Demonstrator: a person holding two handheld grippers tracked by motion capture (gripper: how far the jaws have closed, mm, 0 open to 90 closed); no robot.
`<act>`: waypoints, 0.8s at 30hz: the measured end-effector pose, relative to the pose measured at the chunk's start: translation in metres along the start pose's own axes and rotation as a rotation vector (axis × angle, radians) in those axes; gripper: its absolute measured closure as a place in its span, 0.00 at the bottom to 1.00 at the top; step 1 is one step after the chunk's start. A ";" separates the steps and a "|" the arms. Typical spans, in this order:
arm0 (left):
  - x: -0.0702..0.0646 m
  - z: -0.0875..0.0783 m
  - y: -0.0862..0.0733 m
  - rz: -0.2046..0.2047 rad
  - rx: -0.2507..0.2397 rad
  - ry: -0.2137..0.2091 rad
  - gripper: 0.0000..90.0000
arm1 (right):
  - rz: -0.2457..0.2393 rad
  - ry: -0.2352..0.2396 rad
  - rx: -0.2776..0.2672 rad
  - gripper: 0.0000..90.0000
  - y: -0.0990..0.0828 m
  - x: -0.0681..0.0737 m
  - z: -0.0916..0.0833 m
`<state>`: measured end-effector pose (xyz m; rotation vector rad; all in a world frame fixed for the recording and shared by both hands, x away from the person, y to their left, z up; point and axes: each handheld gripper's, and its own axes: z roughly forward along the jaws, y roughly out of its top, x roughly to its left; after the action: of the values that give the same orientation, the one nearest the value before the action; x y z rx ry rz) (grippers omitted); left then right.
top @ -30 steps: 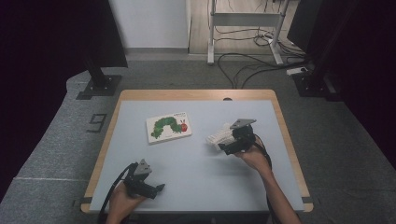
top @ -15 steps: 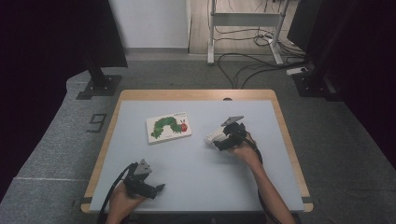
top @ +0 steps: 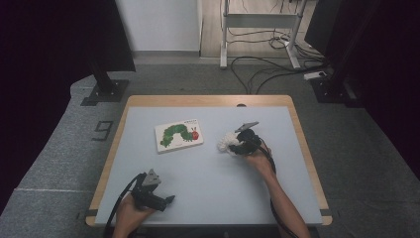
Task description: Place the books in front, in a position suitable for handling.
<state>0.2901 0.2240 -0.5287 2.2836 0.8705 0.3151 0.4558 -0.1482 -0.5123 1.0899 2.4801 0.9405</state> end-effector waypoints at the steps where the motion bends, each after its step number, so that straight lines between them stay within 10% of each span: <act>1: 0.000 0.000 0.000 0.000 0.000 0.000 0.00 | 0.001 0.001 0.001 0.64 0.000 0.000 0.000; 24: 0.000 0.000 0.000 0.002 0.002 -0.001 0.00 | -0.058 0.046 -0.069 0.65 0.022 0.010 -0.053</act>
<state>0.2902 0.2242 -0.5285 2.2860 0.8687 0.3142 0.4360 -0.1535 -0.4575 0.9803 2.4816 1.0379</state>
